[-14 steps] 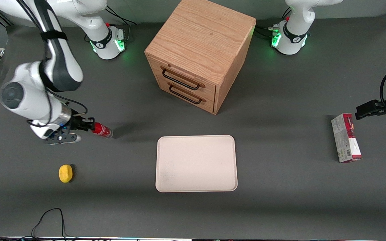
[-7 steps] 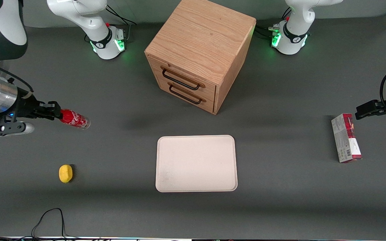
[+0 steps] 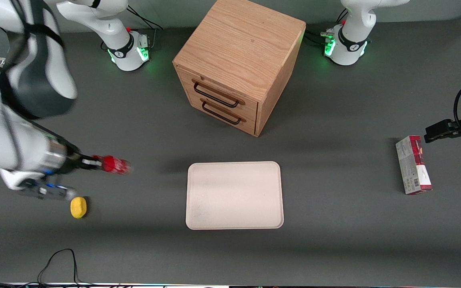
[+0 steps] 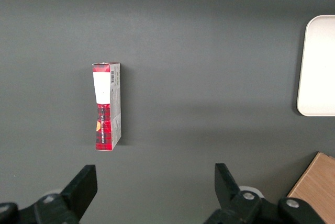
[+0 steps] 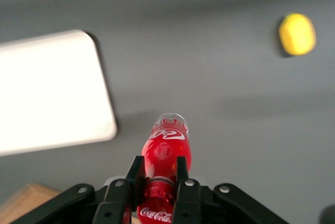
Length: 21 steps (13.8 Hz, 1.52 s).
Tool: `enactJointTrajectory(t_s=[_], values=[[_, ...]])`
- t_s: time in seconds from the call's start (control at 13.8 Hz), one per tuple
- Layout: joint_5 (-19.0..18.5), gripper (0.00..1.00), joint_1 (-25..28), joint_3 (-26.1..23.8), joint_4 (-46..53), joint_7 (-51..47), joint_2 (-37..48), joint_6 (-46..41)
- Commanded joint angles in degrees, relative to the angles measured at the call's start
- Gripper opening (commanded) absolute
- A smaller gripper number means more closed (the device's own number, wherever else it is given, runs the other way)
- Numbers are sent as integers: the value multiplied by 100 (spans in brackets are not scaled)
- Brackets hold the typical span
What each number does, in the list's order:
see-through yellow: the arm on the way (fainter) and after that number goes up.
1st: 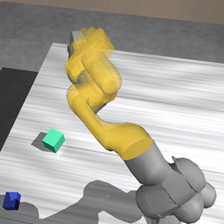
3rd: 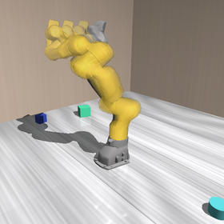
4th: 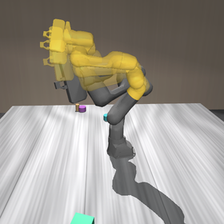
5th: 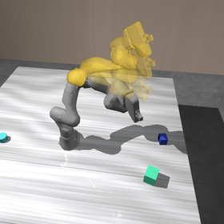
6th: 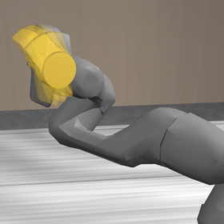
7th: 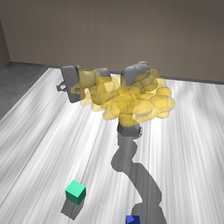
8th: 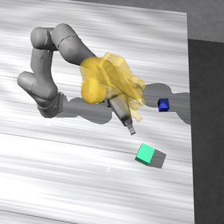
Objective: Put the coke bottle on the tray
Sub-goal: 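Lift the bottle and carry it over the white tray, then lower the bottle onto the tray and open the right gripper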
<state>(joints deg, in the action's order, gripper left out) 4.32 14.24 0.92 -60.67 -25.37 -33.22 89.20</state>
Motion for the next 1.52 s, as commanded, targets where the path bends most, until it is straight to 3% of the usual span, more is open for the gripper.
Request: enactJointTrajectory(t_s=[0.0,0.58,0.94,1.45], values=[[-36,0,403,23,1172,-933,-993,393],[-106,0,1054,75,1172,-1945,-1863,2101],[-466,0,1151,58,1172,-1971,-2066,2269],[-485,0,1186,49,1163,-1980,-2171,2401]])
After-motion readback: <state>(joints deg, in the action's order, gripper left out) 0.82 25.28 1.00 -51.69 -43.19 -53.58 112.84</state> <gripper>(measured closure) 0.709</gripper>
